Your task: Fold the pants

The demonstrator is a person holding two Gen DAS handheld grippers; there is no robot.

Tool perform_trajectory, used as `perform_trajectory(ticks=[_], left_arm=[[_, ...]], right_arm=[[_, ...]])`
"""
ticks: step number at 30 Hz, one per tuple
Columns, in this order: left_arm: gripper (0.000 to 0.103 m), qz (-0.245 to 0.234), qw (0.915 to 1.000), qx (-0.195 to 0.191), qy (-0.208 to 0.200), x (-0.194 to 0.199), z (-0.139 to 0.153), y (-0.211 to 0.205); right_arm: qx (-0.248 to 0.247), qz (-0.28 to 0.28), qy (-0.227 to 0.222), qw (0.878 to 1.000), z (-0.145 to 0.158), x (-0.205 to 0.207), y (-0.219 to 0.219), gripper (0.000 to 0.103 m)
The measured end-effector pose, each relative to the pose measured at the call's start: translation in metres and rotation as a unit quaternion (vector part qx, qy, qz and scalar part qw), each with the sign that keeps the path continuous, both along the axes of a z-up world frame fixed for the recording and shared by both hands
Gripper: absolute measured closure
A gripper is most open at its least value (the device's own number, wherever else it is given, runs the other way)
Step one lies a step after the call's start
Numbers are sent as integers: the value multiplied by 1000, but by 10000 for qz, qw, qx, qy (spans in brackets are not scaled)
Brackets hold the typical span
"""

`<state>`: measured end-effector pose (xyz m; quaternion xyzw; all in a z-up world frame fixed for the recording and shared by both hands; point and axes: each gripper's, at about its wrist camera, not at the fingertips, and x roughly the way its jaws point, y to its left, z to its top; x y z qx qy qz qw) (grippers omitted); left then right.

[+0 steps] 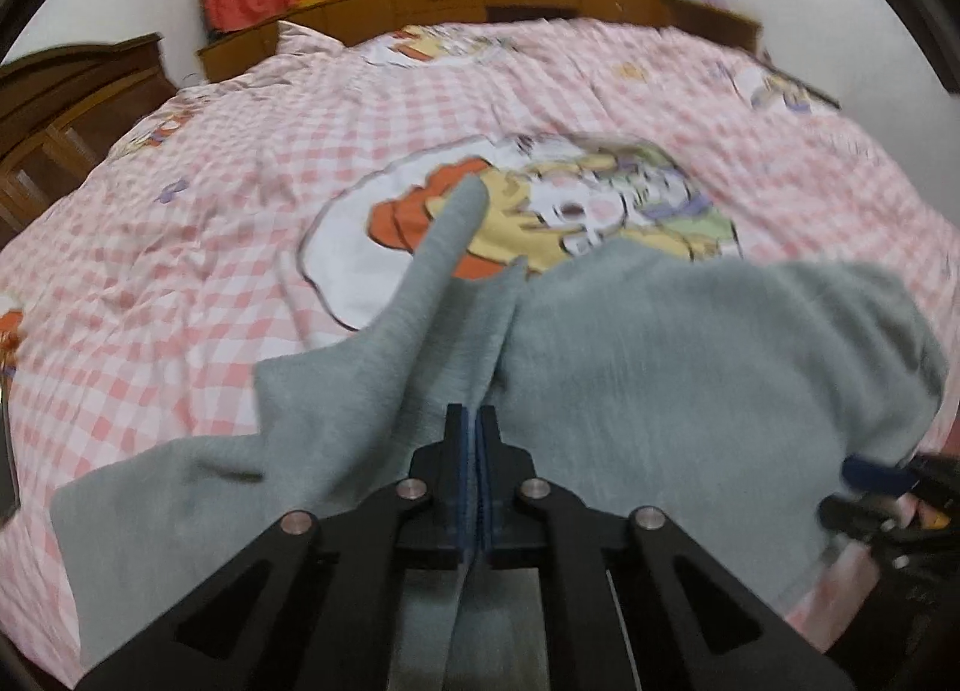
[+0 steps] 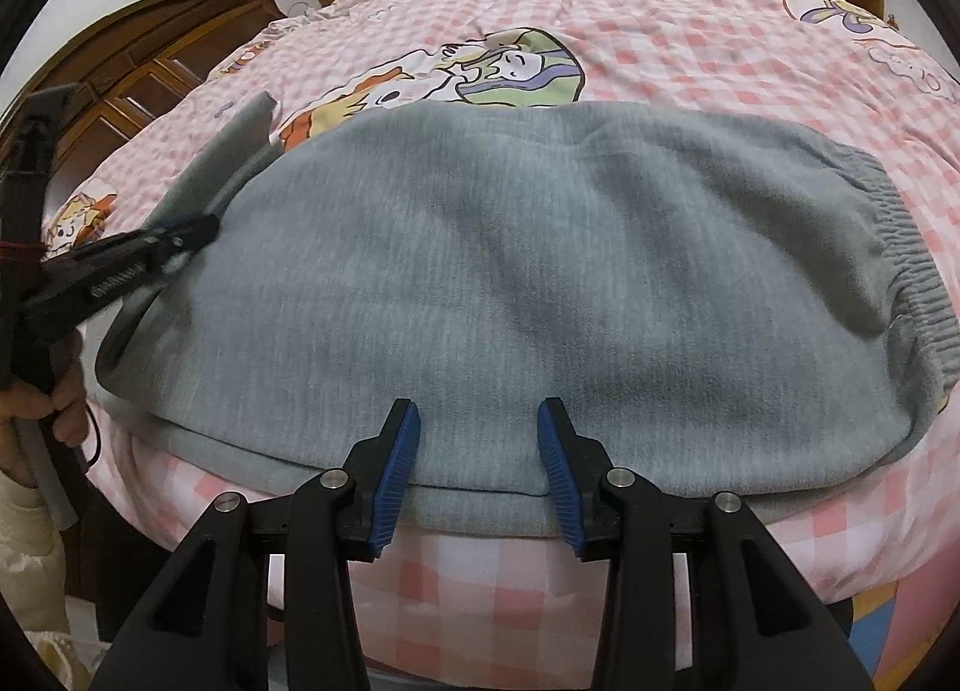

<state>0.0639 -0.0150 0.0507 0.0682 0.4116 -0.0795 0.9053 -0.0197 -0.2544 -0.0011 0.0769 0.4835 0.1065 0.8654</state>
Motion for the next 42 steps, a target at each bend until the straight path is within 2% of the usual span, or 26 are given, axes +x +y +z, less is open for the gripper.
perform_trajectory(ticks=[3, 6, 11, 18, 22, 25, 28, 37, 42], left_arm=[[100, 364, 9988, -304, -131, -12, 19, 20], [100, 692, 9967, -331, -278, -24, 31, 43], [100, 1124, 9927, -388, -219, -31, 29, 80], [100, 1646, 9827, -787, -323, -55, 29, 127], [100, 2003, 9775, -616, -246, -64, 22, 148], [100, 2287, 9723, -481, 65, -64, 1, 163], [100, 2374, 9683, -701, 330, -66, -15, 174], [100, 2249, 9689, -1005, 230, -86, -12, 182], [100, 2446, 9612, -1231, 339, -87, -19, 197]], right_arm=[[53, -5, 23, 10000, 0, 1, -1, 61], [16, 1, 11, 10000, 0, 1, 0, 60], [-166, 52, -25, 9998, 0, 0, 7, 55], [-420, 84, 61, 9991, 2, 3, 13, 55], [-514, 53, 114, 9986, 2, 5, 16, 55], [-586, 15, 146, 9982, 4, 4, 19, 55], [-526, 27, 207, 9984, 8, 5, 22, 55], [-374, 546, 143, 9977, 18, -1, 53, 55], [-317, 1051, 133, 9939, 19, -8, 79, 55]])
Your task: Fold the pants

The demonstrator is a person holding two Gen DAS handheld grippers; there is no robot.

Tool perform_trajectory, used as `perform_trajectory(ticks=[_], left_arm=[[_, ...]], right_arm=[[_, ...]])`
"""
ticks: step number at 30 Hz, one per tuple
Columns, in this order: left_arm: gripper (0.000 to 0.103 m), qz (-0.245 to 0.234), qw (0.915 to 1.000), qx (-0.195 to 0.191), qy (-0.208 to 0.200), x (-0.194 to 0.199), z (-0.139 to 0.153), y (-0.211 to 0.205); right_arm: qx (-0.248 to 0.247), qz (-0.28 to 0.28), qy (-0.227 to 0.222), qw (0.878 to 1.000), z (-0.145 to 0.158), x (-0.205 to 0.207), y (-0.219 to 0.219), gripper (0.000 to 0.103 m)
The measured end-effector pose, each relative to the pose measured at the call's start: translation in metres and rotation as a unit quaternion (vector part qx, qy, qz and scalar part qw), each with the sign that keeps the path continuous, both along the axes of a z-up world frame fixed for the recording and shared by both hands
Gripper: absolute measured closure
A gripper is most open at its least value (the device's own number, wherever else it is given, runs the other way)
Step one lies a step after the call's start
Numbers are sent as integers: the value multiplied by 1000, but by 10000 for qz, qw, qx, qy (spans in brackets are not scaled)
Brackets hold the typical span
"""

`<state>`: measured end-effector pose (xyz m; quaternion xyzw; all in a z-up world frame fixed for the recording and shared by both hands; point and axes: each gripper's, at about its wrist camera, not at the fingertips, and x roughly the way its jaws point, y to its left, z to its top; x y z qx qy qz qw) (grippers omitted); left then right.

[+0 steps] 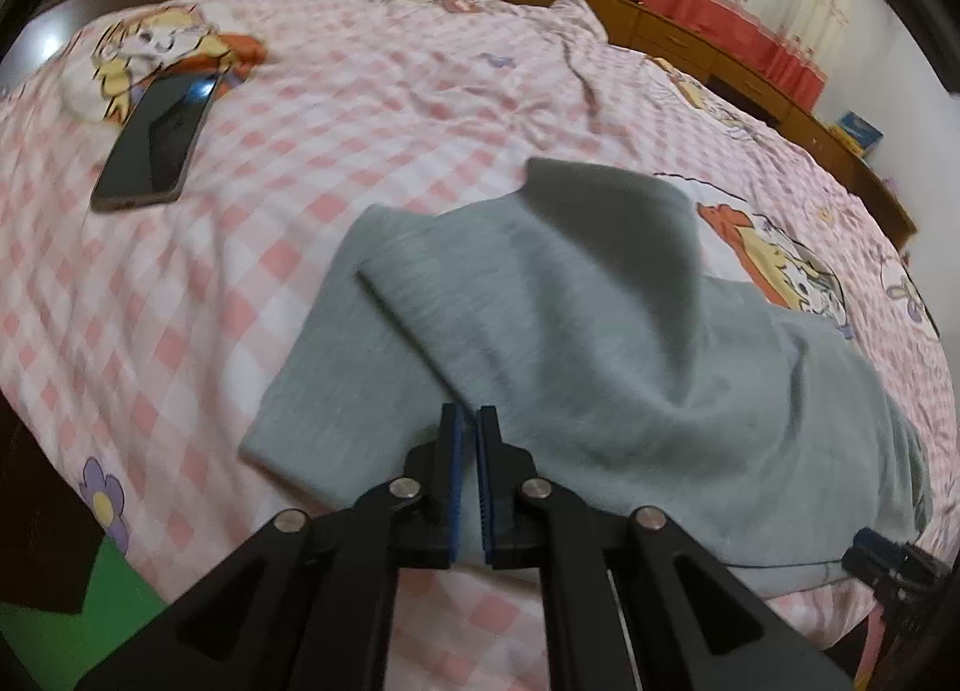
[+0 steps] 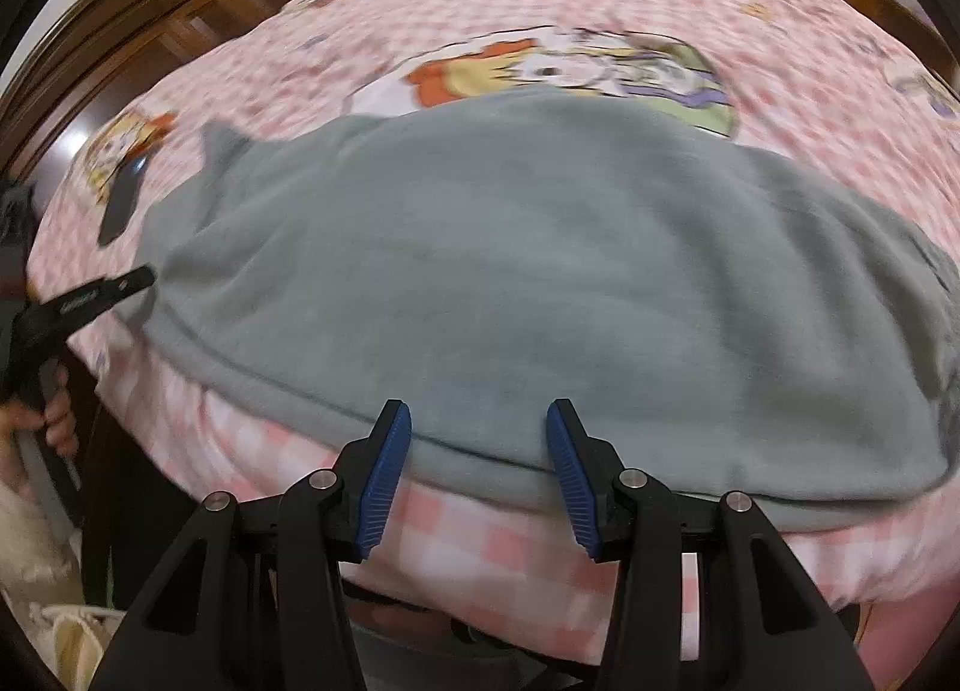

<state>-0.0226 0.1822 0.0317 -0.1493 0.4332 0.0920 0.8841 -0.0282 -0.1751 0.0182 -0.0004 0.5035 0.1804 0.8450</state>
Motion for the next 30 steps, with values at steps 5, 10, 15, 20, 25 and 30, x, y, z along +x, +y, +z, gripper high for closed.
perform_trajectory(ticks=[5, 10, 15, 20, 25, 30], left_arm=[[100, 32, 9990, -440, -2, 1, -6, 18], [100, -14, 9965, -835, -62, 6, -7, 30], [100, 77, 9943, -1061, -99, 15, -10, 38], [97, 126, 9934, -1139, -99, 17, -11, 41], [93, 350, 9925, -1164, -153, 26, -14, 45], [78, 452, 9914, -1154, -412, 30, -9, 44]], right_arm=[[-37, 313, -28, 9995, 1, 1, 25, 55], [-16, 496, -11, 9988, -1, 4, 42, 55], [-139, 704, -2, 9974, -7, 4, 58, 55], [-373, 852, -79, 9956, -11, 2, 69, 47], [-426, 953, -98, 9945, -15, 4, 72, 42], [-299, 940, -87, 9951, -15, 5, 69, 42]])
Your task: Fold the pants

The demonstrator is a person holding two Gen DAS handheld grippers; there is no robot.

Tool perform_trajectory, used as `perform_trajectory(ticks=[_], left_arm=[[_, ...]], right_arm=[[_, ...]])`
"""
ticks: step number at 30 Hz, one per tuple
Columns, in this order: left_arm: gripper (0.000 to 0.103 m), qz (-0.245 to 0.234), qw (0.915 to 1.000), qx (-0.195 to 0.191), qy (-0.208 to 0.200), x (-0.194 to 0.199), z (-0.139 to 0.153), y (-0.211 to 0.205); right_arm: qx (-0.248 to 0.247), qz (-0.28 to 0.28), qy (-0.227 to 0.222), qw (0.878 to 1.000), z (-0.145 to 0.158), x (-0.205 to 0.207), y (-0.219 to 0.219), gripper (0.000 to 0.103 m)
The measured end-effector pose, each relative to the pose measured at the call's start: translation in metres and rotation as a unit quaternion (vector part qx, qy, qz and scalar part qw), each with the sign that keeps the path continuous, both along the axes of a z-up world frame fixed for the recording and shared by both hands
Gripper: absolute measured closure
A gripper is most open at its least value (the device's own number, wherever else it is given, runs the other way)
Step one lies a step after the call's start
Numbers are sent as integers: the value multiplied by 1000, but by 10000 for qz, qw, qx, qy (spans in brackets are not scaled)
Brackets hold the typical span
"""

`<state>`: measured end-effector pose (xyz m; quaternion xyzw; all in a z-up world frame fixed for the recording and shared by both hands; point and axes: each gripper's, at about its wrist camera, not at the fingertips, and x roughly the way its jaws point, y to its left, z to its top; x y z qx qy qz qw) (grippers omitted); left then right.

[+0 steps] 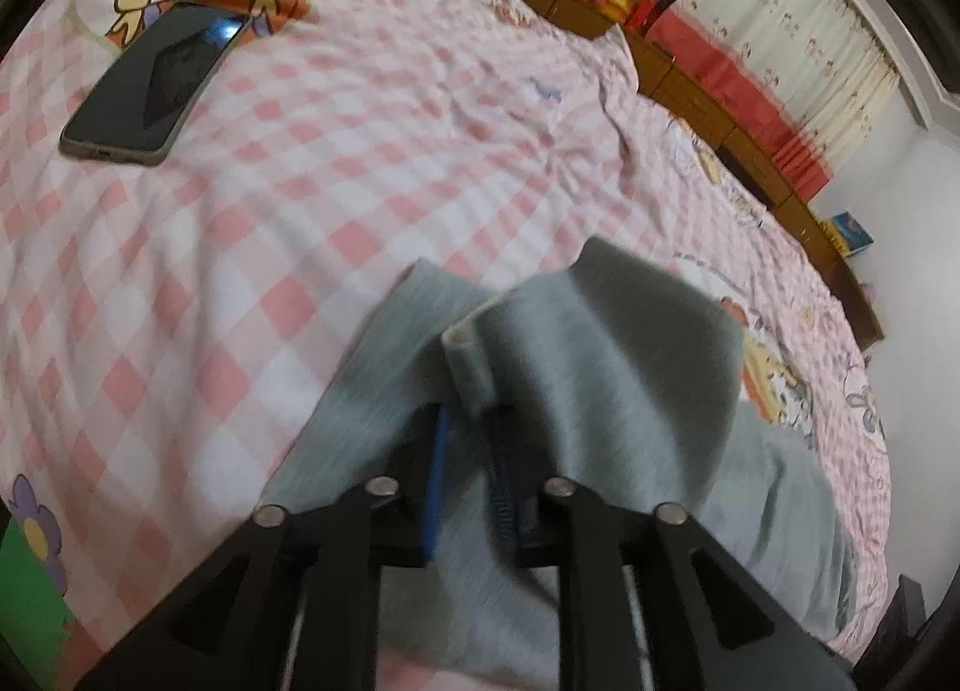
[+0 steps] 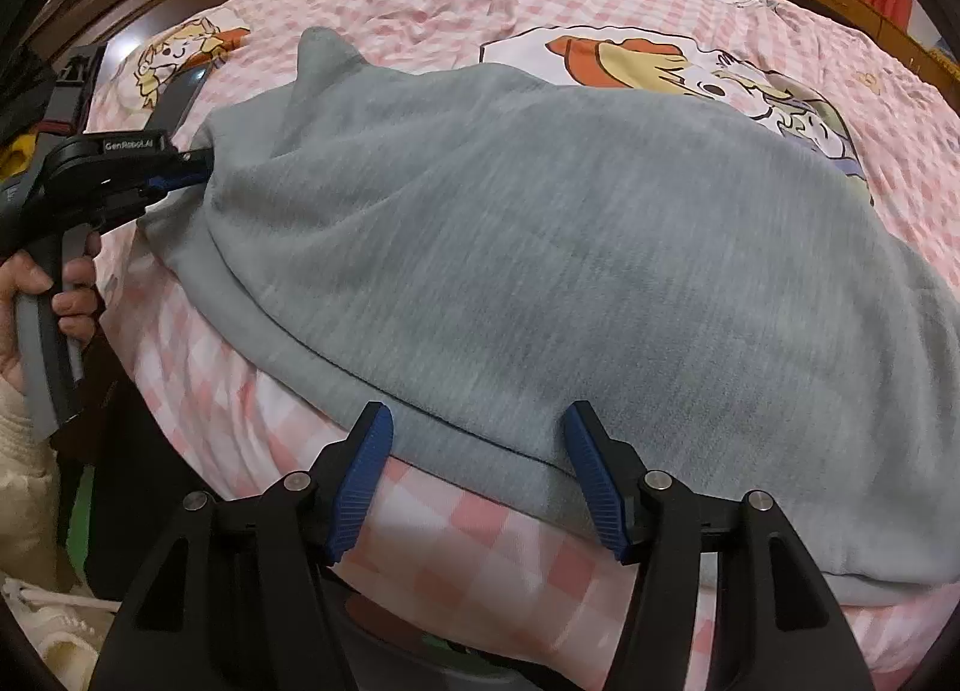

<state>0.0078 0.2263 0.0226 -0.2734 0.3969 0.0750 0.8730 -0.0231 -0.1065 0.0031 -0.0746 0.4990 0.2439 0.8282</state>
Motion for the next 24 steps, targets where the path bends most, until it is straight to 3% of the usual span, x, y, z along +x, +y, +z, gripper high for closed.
perform_trajectory(ticks=[3, 5, 10, 15, 18, 20, 22, 24], left_arm=[[59, 7, 9995, -222, -220, -3, 5, -2], [52, -15, 9992, -258, -311, -8, 7, -5], [49, -39, 9998, -76, -163, 7, 7, -9], [43, -155, 9995, 48, -288, 26, 14, -22], [43, -330, 9989, -4, -337, 24, 14, -30], [44, -202, 9991, 149, -342, 19, 12, -30], [53, -82, 9994, 48, -337, 17, 8, -23], [77, 59, 9995, -106, -303, 15, 6, -13]], right_arm=[[91, -22, 21, 10000, 0, 1, -2, 42], [160, -35, 42, 9999, 0, 2, -4, 42], [280, -85, 92, 9995, -1, 3, -6, 42], [249, -90, 113, 9996, 1, 3, -5, 42], [302, -109, 135, 9994, 1, 4, -6, 42], [317, -99, 122, 9994, 0, 4, -7, 42], [321, -96, 113, 9994, -1, 5, -7, 42], [335, -102, 112, 9993, -2, 5, -7, 42]])
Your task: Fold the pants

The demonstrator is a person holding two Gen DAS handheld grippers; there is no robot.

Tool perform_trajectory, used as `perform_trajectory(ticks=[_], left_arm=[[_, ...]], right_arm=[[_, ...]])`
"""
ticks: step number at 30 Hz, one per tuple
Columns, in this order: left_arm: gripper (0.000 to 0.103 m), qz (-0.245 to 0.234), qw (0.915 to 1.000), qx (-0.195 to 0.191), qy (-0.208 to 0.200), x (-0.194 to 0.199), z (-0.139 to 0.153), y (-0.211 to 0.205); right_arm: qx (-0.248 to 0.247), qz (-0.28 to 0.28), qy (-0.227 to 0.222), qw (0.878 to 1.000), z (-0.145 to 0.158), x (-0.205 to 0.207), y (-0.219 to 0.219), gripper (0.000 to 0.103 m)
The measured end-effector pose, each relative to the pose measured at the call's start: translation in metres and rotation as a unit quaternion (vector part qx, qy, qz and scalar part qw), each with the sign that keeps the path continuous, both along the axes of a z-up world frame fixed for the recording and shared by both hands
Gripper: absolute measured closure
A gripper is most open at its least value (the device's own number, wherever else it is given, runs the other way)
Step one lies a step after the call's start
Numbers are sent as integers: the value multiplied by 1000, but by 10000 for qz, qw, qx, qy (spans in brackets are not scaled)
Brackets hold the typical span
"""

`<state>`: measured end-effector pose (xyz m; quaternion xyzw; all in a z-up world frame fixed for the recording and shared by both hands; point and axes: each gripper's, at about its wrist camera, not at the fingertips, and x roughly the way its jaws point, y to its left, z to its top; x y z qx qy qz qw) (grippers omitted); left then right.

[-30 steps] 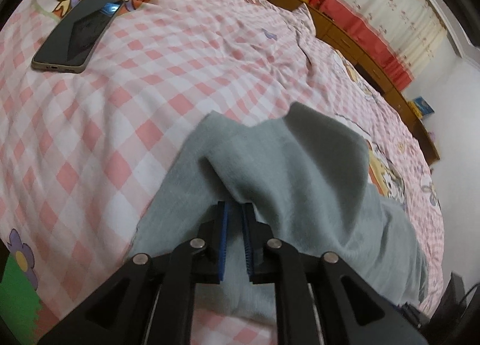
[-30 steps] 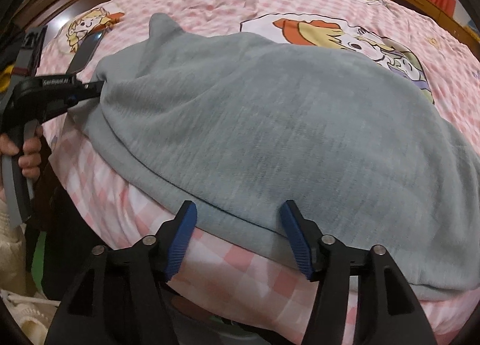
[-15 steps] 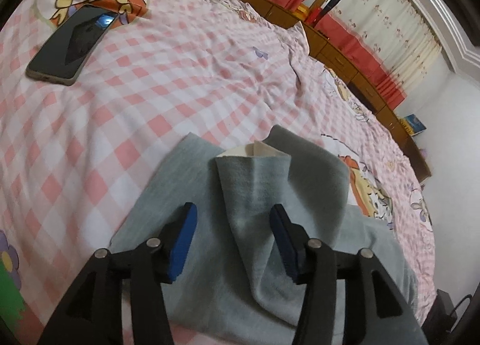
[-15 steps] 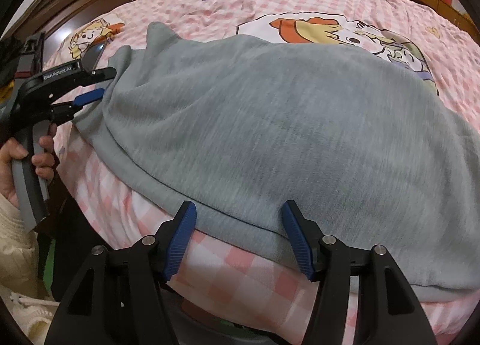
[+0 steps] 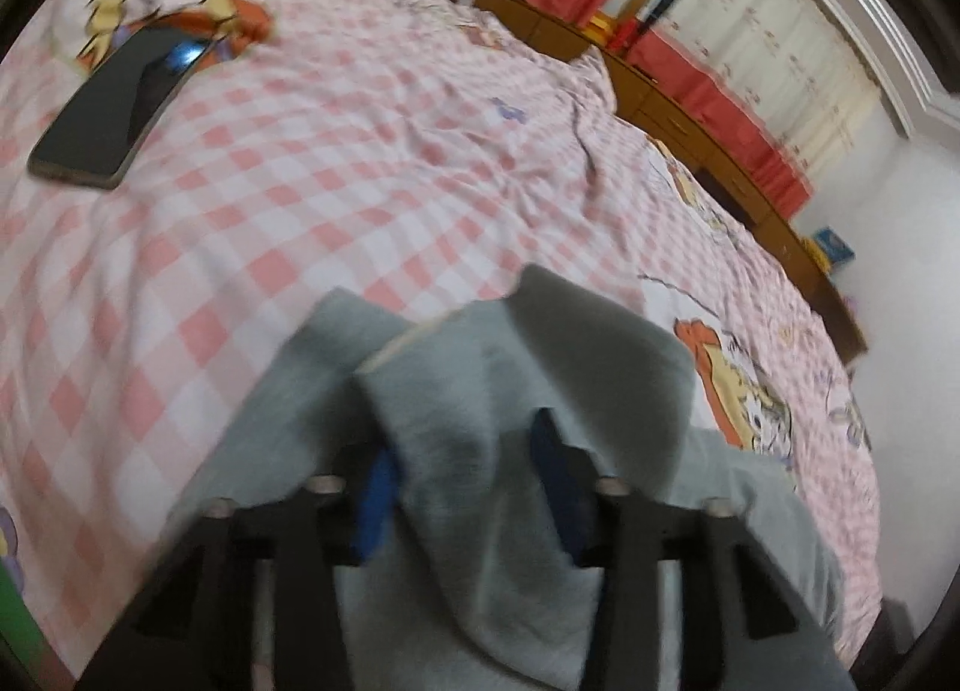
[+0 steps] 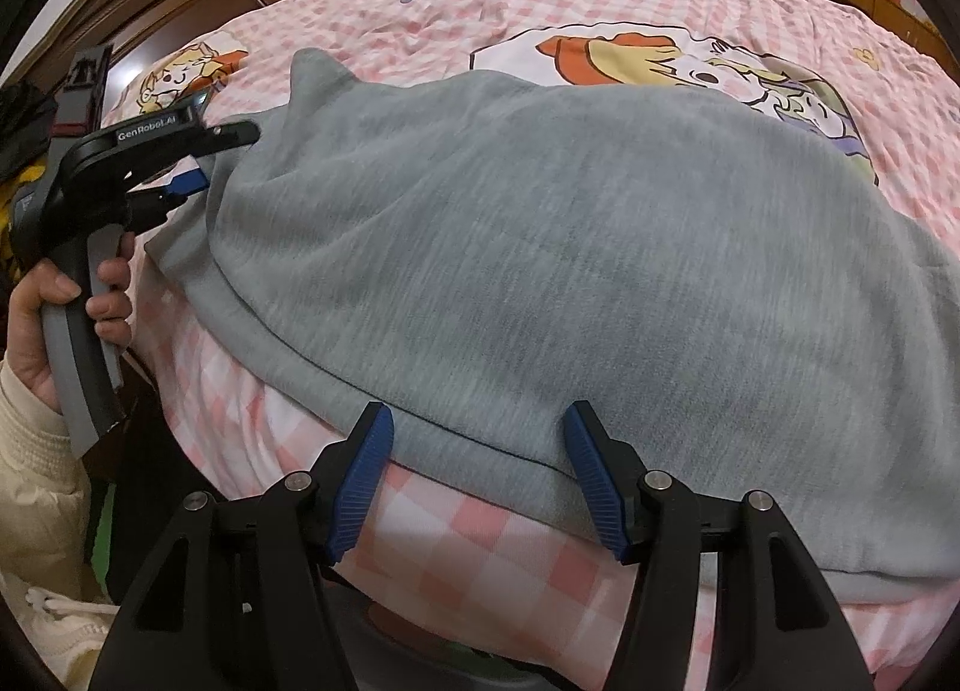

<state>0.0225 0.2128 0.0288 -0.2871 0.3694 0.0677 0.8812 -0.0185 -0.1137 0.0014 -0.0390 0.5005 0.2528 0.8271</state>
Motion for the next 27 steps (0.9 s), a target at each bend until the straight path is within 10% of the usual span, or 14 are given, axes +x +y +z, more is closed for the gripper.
perform_trajectory(ticks=[4, 12, 27], left_arm=[[98, -103, 9986, -511, 85, 0, -2, 15], [99, 390, 9973, -542, -311, -51, 45, 34], [99, 207, 9990, -391, -38, -54, 45, 31]], right_arm=[[-2, -24, -10, 10000, 3, -1, 0, 42], [-120, 225, -268, 9993, 15, -14, 12, 42], [-1165, 353, -878, 9887, 3, -26, 29, 48]])
